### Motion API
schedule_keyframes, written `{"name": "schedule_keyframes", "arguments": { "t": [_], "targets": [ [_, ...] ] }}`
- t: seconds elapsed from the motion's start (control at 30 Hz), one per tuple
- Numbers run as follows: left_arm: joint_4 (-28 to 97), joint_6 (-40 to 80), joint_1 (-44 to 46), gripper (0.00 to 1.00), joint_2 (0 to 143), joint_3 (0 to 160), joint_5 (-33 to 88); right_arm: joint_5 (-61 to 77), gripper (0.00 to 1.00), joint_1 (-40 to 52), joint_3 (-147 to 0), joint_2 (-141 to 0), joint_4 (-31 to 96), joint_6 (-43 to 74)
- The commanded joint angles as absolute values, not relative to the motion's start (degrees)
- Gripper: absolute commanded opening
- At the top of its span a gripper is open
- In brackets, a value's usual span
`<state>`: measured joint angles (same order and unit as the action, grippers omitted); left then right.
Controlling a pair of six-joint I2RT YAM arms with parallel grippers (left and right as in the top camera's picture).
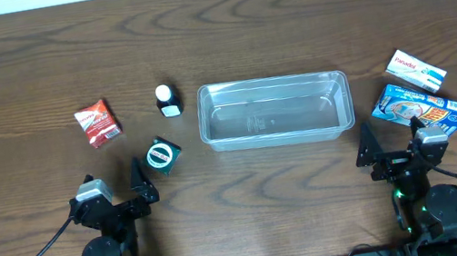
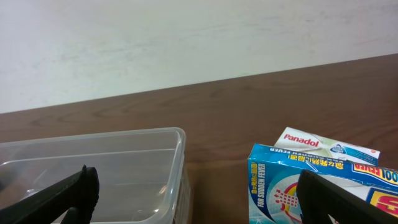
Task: Pack container
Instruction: 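Move the right gripper toward the blue-white box on the right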
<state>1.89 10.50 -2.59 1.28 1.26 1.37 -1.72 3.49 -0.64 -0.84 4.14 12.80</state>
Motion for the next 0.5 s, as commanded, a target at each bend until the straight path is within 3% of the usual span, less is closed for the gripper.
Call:
{"name": "schedule_keyframes", "arguments": {
  "t": [0.0, 0.47],
  "targets": [
    [4.05, 10.17, -2.98, 0.98, 1.37, 0.23, 0.89, -2.11, 0.99, 3.77, -0.32, -0.38, 4.05, 12.14],
    [4.05, 10.17, -2.98, 0.98, 1.37, 0.23, 0.89, -2.11, 0.99, 3.77, -0.32, -0.38, 4.05, 12.14]
  ]
}}
